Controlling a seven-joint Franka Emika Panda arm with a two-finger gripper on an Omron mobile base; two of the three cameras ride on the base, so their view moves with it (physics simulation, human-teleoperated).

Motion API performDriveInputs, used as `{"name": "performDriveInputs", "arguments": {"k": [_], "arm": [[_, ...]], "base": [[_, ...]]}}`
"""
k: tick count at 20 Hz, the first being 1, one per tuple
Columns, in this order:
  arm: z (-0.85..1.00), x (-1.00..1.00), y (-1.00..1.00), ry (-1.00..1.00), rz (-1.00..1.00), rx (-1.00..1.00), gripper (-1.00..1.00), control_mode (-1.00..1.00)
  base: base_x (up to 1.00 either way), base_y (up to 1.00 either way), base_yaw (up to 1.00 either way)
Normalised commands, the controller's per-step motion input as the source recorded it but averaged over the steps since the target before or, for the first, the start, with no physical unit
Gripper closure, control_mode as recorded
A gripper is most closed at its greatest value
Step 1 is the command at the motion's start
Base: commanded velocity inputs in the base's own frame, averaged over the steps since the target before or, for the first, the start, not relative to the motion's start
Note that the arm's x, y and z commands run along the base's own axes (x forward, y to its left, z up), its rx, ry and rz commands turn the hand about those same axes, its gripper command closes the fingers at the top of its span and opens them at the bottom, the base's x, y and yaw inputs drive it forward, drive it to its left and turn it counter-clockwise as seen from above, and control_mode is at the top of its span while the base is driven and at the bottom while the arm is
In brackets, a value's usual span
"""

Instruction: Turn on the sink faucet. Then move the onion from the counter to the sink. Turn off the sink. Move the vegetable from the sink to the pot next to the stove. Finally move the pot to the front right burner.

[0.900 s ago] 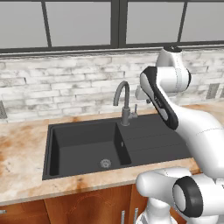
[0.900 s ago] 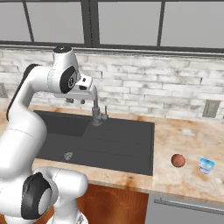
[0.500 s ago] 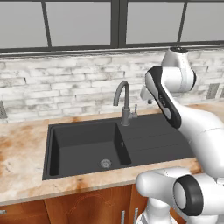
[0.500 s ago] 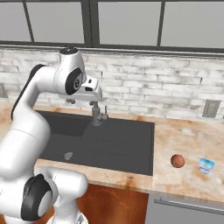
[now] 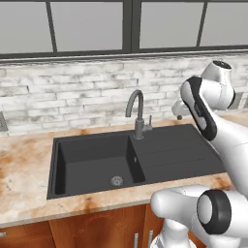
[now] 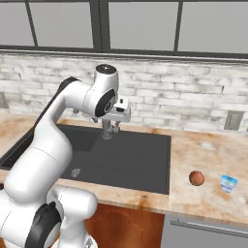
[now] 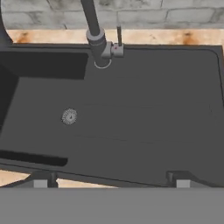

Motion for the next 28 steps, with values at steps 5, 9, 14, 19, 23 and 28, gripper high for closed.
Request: {"name": "performDriveInputs", "arguments": {"k": [5, 9, 14, 19, 23, 28], "arm": [[-0.52, 0.39, -0.25, -0.07, 0.25, 0.04, -1.0, -1.0], [-0.54, 0.59, -0.06, -0.14, 0.21, 0.04, -1.0, -1.0], [-0.33, 0.31, -0.02, -0.01, 0.15, 0.0, -1.0, -1.0], [-0.24, 0.61, 0.0, -0.02, 0.15, 0.04, -1.0, -1.0], [-0.14, 0.64, 0.0, -0.13, 0.27, 0.14, -1.0, -1.0], [-0.08, 0.51, 0.0, -0.15, 0.26, 0.18, -1.0, -1.0]], "base": [[0.0, 0.0, 0.0], [0.0, 0.0, 0.0], [0.0, 0.0, 0.0], [0.0, 0.0, 0.0], [0.0, 0.0, 0.0], [0.0, 0.0, 0.0]]}}
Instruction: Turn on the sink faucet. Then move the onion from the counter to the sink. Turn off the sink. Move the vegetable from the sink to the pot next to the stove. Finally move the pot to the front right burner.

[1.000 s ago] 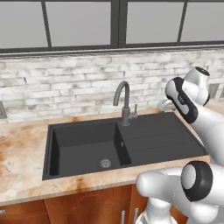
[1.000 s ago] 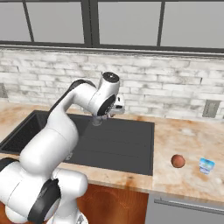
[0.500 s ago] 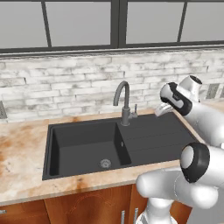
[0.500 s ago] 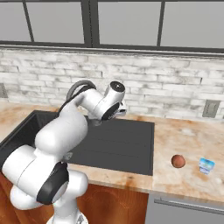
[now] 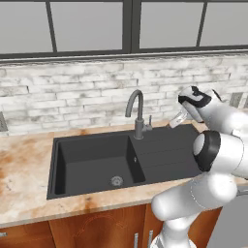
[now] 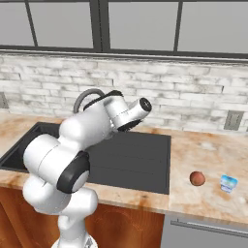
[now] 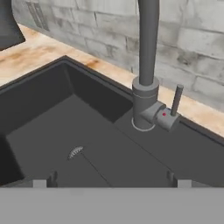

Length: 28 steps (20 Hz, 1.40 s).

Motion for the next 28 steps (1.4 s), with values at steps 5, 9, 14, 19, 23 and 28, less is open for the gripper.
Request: {"name": "performDriveInputs", "arguments": {"k": [5, 9, 14, 19, 23, 28], "arm": [[-0.13, 0.42, 0.17, -0.09, 0.27, 0.12, -1.0, -1.0], [-0.2, 0.39, 0.22, -0.11, 0.23, 0.03, -1.0, -1.0], [-0.1, 0.19, 0.0, -0.01, 0.07, 0.0, -1.0, -1.0], [-0.21, 0.43, 0.06, -0.01, 0.0, 0.0, -1.0, -1.0], [-0.21, 0.41, 0.11, 0.0, 0.02, 0.03, -1.0, -1.0], [-0.23, 0.39, 0.21, 0.0, 0.08, 0.04, -1.0, -1.0]], "base": [[0.0, 0.0, 0.0], [0.0, 0.0, 0.0], [0.0, 0.0, 0.0], [0.0, 0.0, 0.0], [0.0, 0.0, 0.0], [0.0, 0.0, 0.0]]}}
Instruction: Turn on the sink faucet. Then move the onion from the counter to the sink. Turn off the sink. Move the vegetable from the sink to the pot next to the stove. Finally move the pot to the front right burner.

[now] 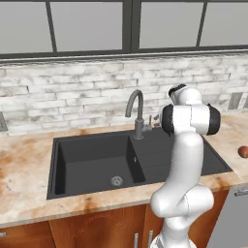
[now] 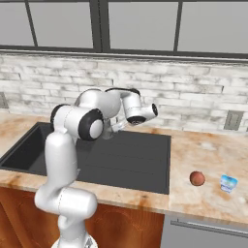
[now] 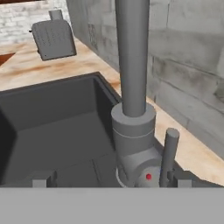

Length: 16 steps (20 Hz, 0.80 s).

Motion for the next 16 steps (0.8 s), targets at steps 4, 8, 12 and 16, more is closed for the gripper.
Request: {"name": "performDriveInputs", "arguments": {"k": [4, 8, 12, 16], "arm": [[-0.21, 0.42, 0.2, 0.0, 0.1, 0.02, -1.0, -1.0], [-0.15, 0.48, -0.07, 0.0, 0.08, 0.04, -1.0, -1.0], [-0.17, 0.4, -0.09, 0.0, 0.04, 0.05, -1.0, -1.0], [-0.08, 0.14, 0.17, 0.0, 0.0, 0.01, -1.0, -1.0]], "base": [[0.0, 0.0, 0.0], [0.0, 0.0, 0.0], [0.0, 0.0, 0.0], [0.0, 0.0, 0.0]]}}
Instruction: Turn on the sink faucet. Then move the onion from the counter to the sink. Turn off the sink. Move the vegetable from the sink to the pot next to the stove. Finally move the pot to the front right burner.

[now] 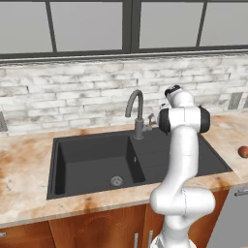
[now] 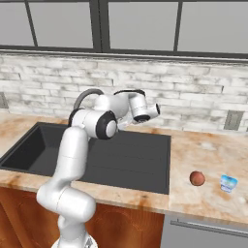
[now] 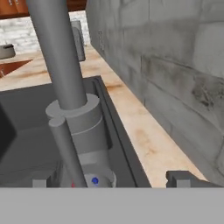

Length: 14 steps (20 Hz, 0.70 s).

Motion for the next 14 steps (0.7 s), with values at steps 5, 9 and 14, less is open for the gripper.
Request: {"name": "performDriveInputs", "arguments": {"k": [5, 9, 14], "arm": [[0.0, -0.07, 0.34, 0.0, 0.0, 0.0, -1.0, -1.0], [-0.02, -0.13, 0.39, 0.0, 0.0, 0.0, -1.0, -1.0], [-0.05, 0.0, 0.34, 0.01, 0.0, -0.01, 1.0, -1.0]], "base": [[0.0, 0.0, 0.0], [0.0, 0.0, 0.0], [0.0, 0.0, 0.0]]}}
